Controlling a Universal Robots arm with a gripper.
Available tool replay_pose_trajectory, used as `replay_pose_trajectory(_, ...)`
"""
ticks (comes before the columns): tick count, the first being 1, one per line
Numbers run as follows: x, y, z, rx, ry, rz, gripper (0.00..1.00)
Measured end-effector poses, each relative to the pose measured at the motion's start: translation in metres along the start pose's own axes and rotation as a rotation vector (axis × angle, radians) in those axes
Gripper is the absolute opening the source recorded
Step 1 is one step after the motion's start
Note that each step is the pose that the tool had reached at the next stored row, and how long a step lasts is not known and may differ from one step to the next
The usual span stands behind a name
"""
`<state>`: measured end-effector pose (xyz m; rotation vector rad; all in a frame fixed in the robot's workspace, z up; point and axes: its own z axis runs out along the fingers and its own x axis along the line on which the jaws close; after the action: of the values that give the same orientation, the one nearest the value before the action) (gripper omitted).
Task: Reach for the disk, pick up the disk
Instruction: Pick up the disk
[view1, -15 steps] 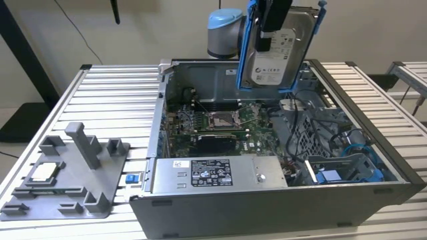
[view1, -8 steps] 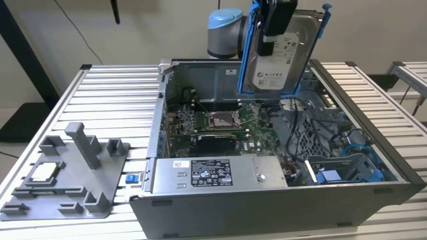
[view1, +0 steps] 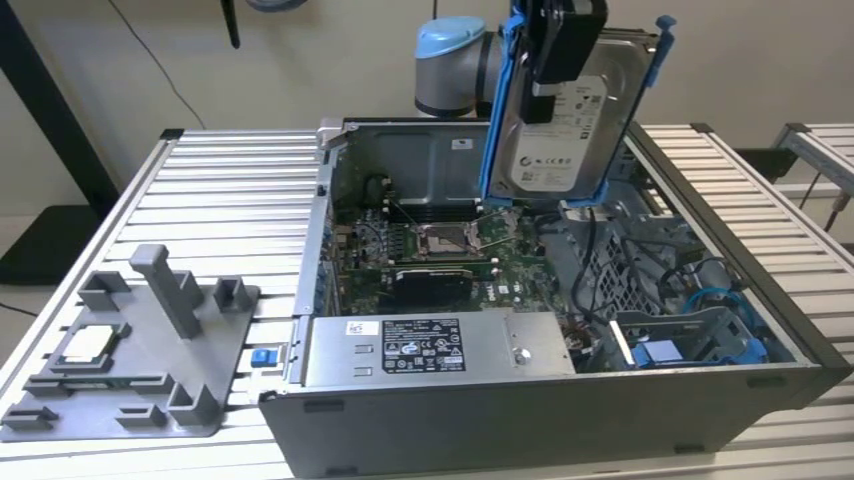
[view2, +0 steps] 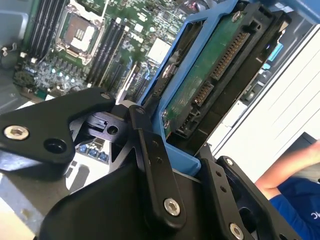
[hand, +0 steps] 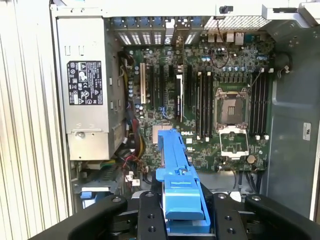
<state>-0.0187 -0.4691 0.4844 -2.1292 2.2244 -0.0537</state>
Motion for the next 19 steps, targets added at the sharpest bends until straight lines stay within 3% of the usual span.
replay_pose_trajectory(19,0.0470,-0.0020,-0.0001,-0.0001,-0.0001,0.000,0.00)
